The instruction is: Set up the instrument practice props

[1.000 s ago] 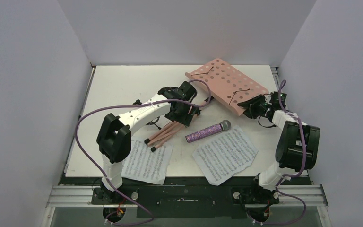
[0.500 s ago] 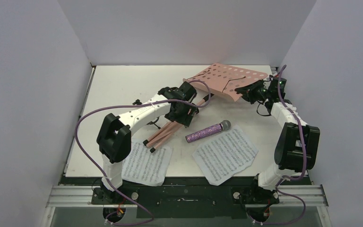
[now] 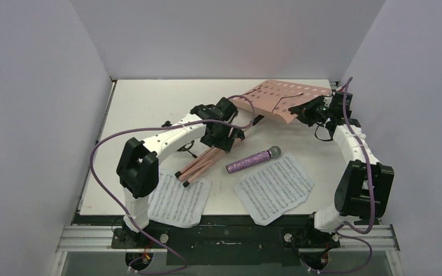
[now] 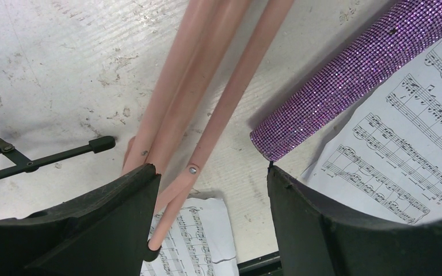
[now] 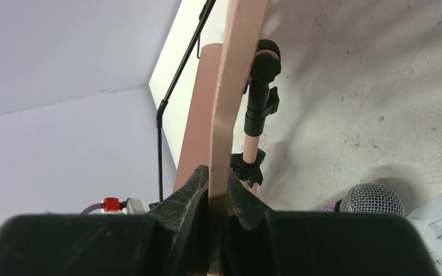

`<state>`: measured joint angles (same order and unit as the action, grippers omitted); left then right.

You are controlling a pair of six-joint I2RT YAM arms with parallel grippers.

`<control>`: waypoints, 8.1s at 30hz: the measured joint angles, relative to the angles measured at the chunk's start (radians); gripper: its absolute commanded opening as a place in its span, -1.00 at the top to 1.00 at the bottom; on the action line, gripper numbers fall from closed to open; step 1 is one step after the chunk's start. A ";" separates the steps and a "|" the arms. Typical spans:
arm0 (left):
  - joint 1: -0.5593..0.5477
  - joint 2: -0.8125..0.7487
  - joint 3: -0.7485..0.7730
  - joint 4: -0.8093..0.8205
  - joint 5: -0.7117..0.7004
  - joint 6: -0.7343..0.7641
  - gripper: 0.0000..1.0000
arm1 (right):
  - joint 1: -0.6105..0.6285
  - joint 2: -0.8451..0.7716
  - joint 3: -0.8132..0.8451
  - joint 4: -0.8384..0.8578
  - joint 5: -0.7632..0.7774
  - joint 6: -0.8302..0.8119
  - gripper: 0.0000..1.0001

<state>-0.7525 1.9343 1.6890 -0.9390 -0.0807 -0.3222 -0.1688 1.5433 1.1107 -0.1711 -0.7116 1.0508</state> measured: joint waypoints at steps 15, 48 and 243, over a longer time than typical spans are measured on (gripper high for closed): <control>0.023 -0.064 -0.056 0.110 0.104 -0.005 -0.36 | 0.000 -0.041 0.119 -0.161 0.029 -0.056 0.89; 0.005 -0.147 -0.293 0.555 0.138 0.179 -0.93 | 0.008 -0.094 0.137 -0.039 0.029 0.041 0.89; 0.075 -0.283 -0.888 1.991 0.309 0.273 1.00 | 0.195 -0.852 -0.642 0.356 -0.232 -0.802 -0.81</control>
<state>-0.6777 1.6516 0.8009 1.0515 0.2283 -0.0494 0.0265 0.6914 0.4686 0.1852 -0.9440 0.2489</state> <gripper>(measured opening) 0.466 0.902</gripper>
